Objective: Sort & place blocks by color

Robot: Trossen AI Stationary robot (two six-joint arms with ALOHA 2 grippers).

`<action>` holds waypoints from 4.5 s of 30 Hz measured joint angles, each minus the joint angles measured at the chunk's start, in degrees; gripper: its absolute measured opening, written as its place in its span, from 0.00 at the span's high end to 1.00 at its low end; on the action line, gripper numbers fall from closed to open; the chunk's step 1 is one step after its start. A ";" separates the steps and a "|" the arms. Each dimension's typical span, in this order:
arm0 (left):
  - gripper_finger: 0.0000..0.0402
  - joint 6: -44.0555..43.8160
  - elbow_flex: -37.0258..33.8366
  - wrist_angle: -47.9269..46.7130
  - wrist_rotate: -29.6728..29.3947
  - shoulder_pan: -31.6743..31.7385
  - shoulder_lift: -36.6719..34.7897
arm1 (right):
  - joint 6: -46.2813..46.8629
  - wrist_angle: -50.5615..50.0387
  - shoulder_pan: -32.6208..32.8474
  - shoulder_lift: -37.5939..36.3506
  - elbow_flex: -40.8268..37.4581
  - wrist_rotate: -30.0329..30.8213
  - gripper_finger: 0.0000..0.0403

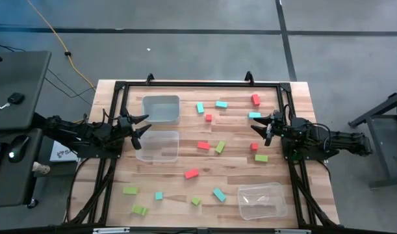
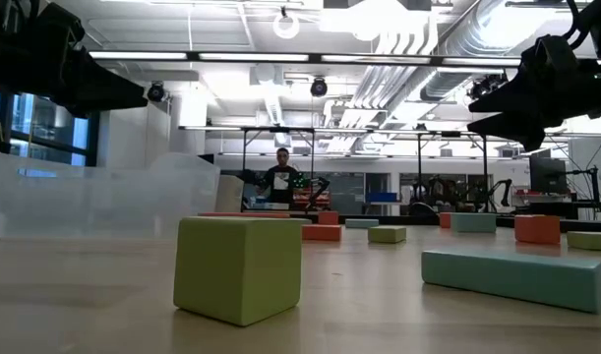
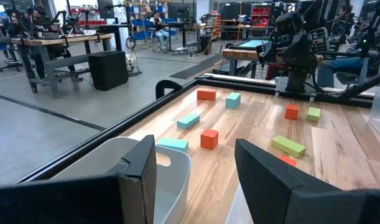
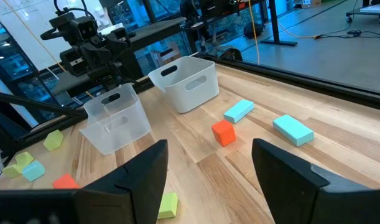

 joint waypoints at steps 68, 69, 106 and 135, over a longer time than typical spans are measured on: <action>0.62 0.00 0.00 0.00 -0.01 0.02 0.01 | 9.97 23.13 -0.02 0.64 3.03 15.61 0.44; 0.62 0.00 0.00 0.00 -0.02 0.02 0.00 | 8.93 22.96 0.00 1.13 4.16 15.63 0.44; 0.62 -1.58 0.00 0.00 -0.02 0.02 0.00 | -4.74 -41.86 -7.02 52.08 51.34 9.65 0.44; 0.62 -1.55 -0.01 0.02 -0.02 0.00 0.02 | -43.62 -47.53 -21.63 74.98 52.24 -6.89 0.44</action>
